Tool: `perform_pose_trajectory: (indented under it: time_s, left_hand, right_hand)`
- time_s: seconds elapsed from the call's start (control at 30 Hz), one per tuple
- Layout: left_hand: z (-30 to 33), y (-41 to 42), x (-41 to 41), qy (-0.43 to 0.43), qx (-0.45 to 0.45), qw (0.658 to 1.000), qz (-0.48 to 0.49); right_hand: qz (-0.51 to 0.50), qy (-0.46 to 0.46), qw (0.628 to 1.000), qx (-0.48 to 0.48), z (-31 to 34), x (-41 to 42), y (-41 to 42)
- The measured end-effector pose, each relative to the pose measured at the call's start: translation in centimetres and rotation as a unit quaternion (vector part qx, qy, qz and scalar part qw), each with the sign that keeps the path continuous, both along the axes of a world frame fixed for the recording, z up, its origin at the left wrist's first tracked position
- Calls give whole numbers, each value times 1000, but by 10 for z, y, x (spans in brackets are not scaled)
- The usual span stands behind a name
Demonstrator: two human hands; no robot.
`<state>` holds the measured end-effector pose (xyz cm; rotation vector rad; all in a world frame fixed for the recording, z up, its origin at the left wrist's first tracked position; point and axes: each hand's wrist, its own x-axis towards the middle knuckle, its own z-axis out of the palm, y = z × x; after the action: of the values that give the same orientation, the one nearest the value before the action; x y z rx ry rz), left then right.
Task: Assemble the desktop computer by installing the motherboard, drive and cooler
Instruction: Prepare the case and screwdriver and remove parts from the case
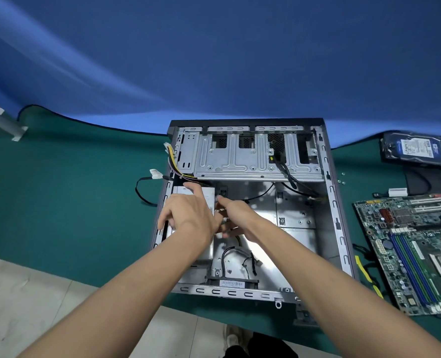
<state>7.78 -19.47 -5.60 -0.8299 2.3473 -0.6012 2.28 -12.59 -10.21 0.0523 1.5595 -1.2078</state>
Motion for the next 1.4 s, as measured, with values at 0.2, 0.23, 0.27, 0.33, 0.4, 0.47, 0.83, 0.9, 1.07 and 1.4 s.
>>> perform_pose_trajectory:
  time_s: [0.2, 0.23, 0.27, 0.33, 0.4, 0.47, 0.83, 0.9, 1.07, 1.4]
  left_hand:
    - [0, -8, 8, -9, -15, 996, -84]
    - [-2, -11, 9, 4, -2, 995, -99]
    - [-6, -16, 11, 29, 19, 993, -112]
    - [-12, -27, 13, 95, 58, 985, -130]
    - [-15, -37, 19, 182, 89, 972, -116]
    - [-16, -44, 27, 267, 113, 954, -69]
    - [-47, -59, 60, 367, 211, 862, 280]
    - [-50, -62, 60, 384, 215, 852, 282]
    - [-53, -68, 59, 414, 228, 845, 249]
    - [-50, -64, 57, 434, 229, 826, 277]
  right_hand:
    - [4, 12, 1000, -4, 2, 5, -1]
    - [8, 10, 1000, -2, 2, 6, -2]
    - [11, 8, 1000, 1, 3, 7, -3]
    - [8, 7, 1000, 7, 4, 8, -3]
    - [4, 8, 1000, 10, 2, 7, -2]
    - [7, 9, 1000, 0, 1, 7, -2]
    - [16, 193, 981, -8, -9, 20, -32]
    - [11, 193, 981, -19, -14, 22, -30]
    - [78, 300, 950, 29, -12, 25, -34]
    - [147, 330, 927, 101, -7, 29, -39]
